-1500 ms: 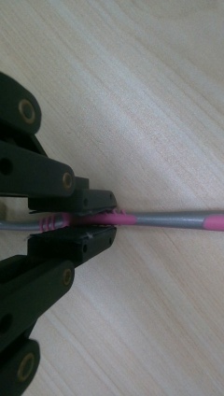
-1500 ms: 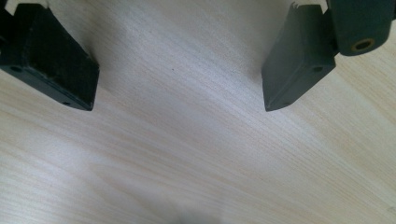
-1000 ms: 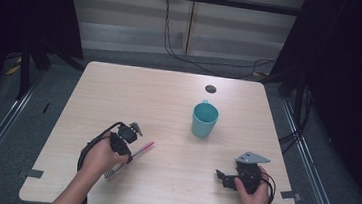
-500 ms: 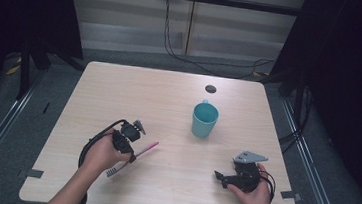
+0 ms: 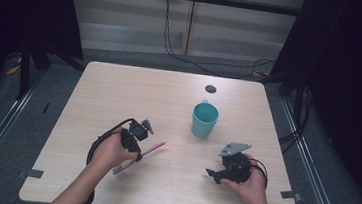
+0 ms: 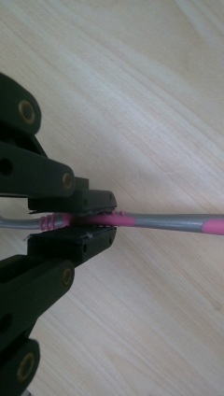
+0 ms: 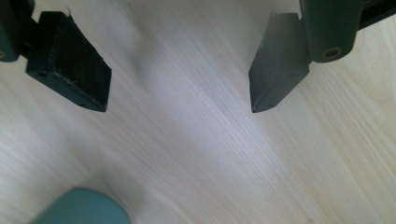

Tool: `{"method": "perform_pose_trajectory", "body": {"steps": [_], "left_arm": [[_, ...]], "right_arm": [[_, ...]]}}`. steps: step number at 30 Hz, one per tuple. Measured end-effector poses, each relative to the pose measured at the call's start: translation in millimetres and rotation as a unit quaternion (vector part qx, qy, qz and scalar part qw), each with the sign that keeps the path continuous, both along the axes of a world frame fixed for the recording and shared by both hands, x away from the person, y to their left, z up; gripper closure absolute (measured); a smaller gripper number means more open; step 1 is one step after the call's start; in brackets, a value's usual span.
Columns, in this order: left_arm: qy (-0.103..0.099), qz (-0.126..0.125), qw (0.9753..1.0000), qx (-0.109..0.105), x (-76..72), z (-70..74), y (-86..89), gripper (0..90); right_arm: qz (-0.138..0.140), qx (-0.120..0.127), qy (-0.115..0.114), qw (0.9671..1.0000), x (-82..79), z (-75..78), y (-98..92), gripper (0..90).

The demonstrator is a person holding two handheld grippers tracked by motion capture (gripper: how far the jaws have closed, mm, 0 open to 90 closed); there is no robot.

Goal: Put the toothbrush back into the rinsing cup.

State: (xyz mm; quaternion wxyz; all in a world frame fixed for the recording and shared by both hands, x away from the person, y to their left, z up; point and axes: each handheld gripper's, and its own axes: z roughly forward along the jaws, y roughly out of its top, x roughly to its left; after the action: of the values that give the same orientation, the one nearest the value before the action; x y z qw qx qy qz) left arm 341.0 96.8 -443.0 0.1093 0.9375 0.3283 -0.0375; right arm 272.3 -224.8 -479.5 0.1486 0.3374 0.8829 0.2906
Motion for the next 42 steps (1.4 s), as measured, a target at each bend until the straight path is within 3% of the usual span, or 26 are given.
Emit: {"method": "perform_pose_trajectory", "body": {"steps": [8,15,19,26,36,42], "left_arm": [[0.0,-0.012,0.9999,0.001,3.9,2.1,-10.4,81.8],[-0.003,-0.03,0.9995,0.003,7.2,3.7,-21.1,81.8],[-0.009,-0.037,0.9993,-0.001,7.5,5.6,-26.8,81.8],[-0.006,-0.041,0.9991,-0.01,6.9,8.3,-32.6,81.8],[-0.005,-0.045,0.9988,-0.022,6.4,10.8,-32.9,81.7],[-0.002,-0.055,0.9981,-0.027,4.1,13.4,-35.2,81.8]], "right_arm": [[0.041,-0.019,-0.009,0.9989,8.1,18.5,22.9,24.2],[0.076,-0.045,-0.018,0.996,16.7,28.2,38.7,25.6],[0.101,-0.064,-0.019,0.9926,22.0,32.2,46.4,27.3],[0.118,-0.065,-0.021,0.9907,29.4,40.4,54.6,29.2],[0.163,-0.092,-0.033,0.9818,31.3,45.5,73.2,33.7],[0.176,-0.096,-0.041,0.9788,33.3,46.6,81.0,33.7]]}}
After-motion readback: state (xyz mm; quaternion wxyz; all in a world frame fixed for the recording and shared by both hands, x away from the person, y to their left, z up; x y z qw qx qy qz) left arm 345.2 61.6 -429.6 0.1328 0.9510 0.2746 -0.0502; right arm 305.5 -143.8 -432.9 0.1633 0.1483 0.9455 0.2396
